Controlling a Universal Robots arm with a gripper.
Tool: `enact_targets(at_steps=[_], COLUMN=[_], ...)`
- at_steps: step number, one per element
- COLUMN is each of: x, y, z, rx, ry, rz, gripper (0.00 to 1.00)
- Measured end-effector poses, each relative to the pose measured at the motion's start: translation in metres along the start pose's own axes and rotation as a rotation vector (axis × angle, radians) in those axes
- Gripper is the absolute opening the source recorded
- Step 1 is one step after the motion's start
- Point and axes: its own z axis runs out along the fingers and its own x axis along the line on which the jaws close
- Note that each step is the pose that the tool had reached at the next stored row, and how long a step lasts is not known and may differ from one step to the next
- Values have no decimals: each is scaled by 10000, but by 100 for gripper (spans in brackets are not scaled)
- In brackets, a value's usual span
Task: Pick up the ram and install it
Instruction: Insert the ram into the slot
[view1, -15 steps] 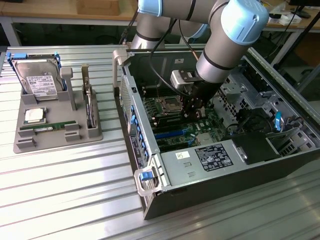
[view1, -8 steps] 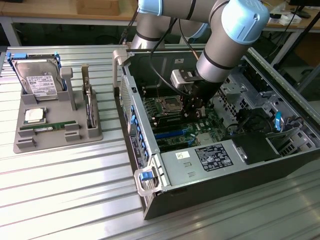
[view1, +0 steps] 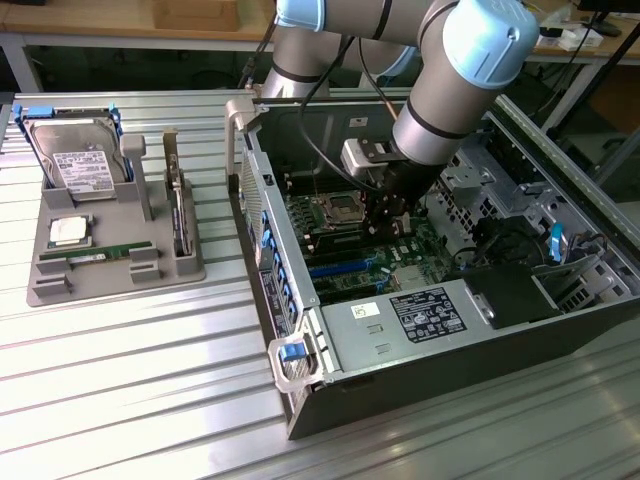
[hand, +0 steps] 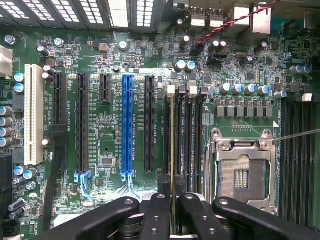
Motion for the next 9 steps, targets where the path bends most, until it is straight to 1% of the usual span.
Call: enact_targets(at_steps=[9], x=[2], y=[1], z=[0], rx=[8], ry=[-4], rz=[68], gripper=[13])
